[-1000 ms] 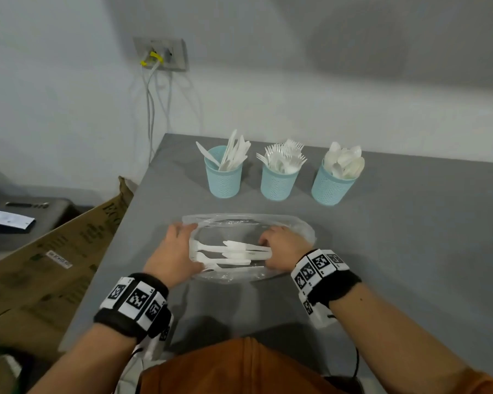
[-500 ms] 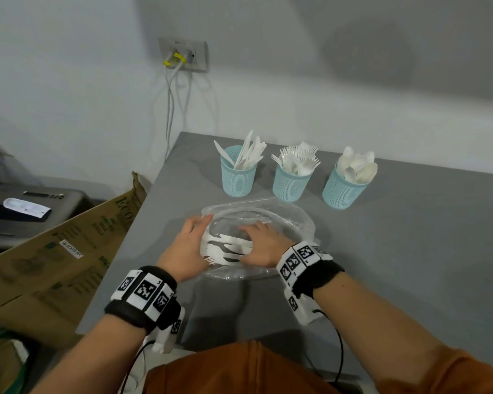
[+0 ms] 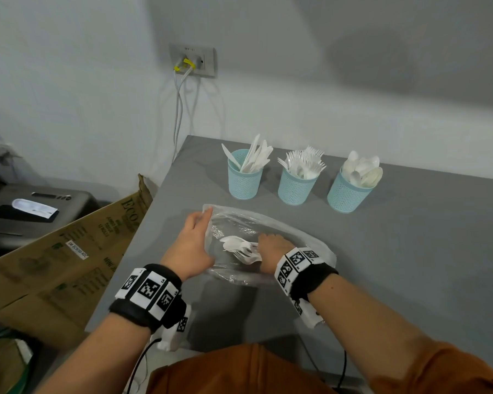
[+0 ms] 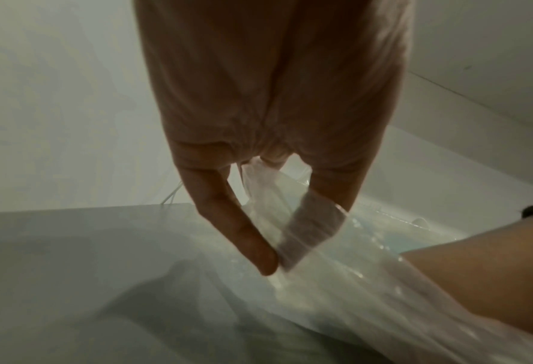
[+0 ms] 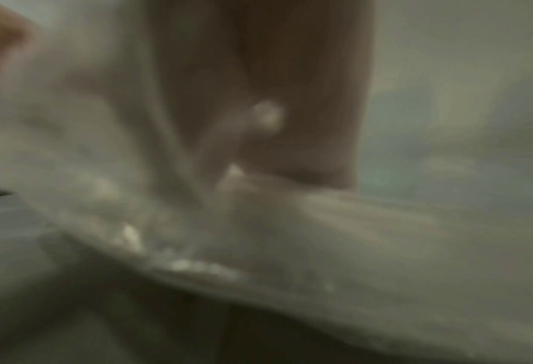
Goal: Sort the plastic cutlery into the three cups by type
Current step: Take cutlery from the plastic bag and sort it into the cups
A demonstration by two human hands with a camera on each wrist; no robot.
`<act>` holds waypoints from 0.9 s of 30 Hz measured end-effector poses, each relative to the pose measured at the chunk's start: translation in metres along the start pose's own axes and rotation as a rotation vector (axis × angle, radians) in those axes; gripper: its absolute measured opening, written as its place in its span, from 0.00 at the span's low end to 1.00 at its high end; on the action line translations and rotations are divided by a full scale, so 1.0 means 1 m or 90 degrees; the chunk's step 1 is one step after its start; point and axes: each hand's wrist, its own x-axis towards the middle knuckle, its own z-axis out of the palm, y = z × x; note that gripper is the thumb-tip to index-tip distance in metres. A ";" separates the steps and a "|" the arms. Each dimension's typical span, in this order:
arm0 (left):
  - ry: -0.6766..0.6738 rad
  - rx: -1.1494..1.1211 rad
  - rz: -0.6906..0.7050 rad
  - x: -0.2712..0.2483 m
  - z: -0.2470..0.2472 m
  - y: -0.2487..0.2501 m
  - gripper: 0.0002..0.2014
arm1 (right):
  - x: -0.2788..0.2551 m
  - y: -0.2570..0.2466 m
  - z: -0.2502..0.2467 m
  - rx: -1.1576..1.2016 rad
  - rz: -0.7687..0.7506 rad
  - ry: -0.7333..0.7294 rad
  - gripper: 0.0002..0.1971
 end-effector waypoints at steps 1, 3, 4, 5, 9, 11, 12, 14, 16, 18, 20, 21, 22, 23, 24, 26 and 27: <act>-0.001 0.000 -0.006 0.000 0.000 -0.001 0.54 | 0.000 0.003 0.000 -0.010 -0.007 -0.009 0.25; -0.001 0.000 -0.017 0.001 -0.001 -0.001 0.54 | -0.003 0.010 0.001 -0.051 -0.004 -0.009 0.24; -0.001 0.000 -0.022 0.001 -0.001 -0.001 0.54 | -0.005 0.014 0.001 -0.065 0.006 -0.002 0.25; 0.000 0.000 -0.024 0.001 -0.001 -0.001 0.54 | -0.007 0.017 0.002 -0.068 0.016 0.005 0.25; 0.002 -0.005 -0.025 0.004 0.001 -0.001 0.52 | -0.011 0.023 0.001 -0.025 0.004 0.029 0.22; 0.001 -0.004 -0.031 0.006 0.000 0.000 0.49 | -0.011 0.023 -0.007 0.052 -0.033 0.061 0.19; 0.006 0.015 -0.036 0.006 -0.001 0.001 0.47 | -0.010 0.023 -0.012 0.099 -0.055 0.075 0.18; 0.039 0.110 -0.045 0.004 -0.003 0.004 0.42 | -0.009 0.021 -0.022 0.222 -0.100 0.098 0.15; 0.135 0.229 -0.023 0.003 -0.003 0.010 0.38 | -0.006 0.015 -0.030 0.402 -0.159 0.130 0.16; 0.200 0.256 0.032 0.004 -0.001 0.022 0.34 | -0.010 0.007 -0.040 0.552 -0.194 0.174 0.22; 0.169 0.192 0.102 0.009 0.002 0.039 0.31 | -0.014 0.000 -0.051 0.653 -0.215 0.187 0.23; 0.122 0.126 0.125 0.015 0.005 0.046 0.31 | -0.018 -0.004 -0.057 0.687 -0.224 0.181 0.23; 0.072 0.035 0.140 0.019 0.007 0.054 0.30 | -0.020 -0.007 -0.061 0.706 -0.236 0.172 0.22; 0.035 -0.070 0.150 0.025 0.011 0.058 0.29 | -0.022 -0.010 -0.062 0.712 -0.236 0.167 0.22; 0.022 -0.154 0.153 0.030 0.013 0.062 0.26 | -0.022 -0.013 -0.062 0.710 -0.233 0.170 0.23; 0.024 -0.251 0.157 0.034 0.020 0.064 0.23 | -0.018 -0.017 -0.058 0.688 -0.188 0.185 0.30; 0.018 -0.296 0.171 0.035 0.024 0.065 0.22 | -0.017 -0.019 -0.056 0.683 -0.161 0.192 0.36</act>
